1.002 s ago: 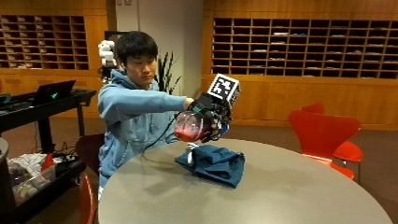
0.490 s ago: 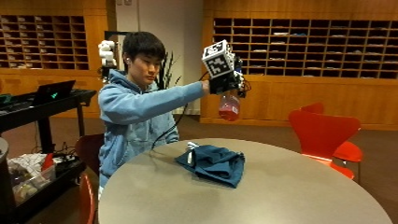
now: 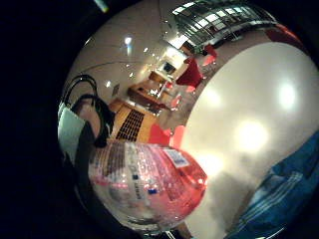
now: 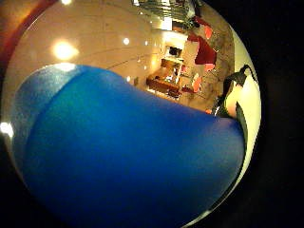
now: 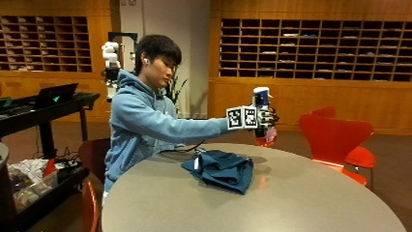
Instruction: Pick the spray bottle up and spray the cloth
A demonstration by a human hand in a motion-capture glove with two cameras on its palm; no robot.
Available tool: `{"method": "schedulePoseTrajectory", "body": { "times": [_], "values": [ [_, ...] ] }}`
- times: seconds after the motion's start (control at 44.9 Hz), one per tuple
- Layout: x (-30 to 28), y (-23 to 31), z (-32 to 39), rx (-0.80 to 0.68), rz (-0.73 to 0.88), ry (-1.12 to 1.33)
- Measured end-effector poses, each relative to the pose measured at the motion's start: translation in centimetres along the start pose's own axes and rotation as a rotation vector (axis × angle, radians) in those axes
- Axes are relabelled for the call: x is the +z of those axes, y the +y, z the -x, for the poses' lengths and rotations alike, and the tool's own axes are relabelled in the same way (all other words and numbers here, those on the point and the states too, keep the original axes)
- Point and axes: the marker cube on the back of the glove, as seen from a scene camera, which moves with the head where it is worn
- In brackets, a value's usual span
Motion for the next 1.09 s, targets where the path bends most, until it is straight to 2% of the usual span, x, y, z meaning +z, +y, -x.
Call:
{"method": "schedulePoseTrajectory", "body": {
  "times": [0.401, 0.601, 0.802, 1.091],
  "values": [
    [5.3, 0.3, -6.4, 0.056, 0.005, 0.102],
    [6.0, 0.5, -6.3, 0.006, 0.091, 0.113],
    [3.6, 0.8, -3.9, -0.080, 0.189, 0.129],
    [-5.4, 1.3, -0.1, -0.184, 0.130, 0.095]
  ]
}}
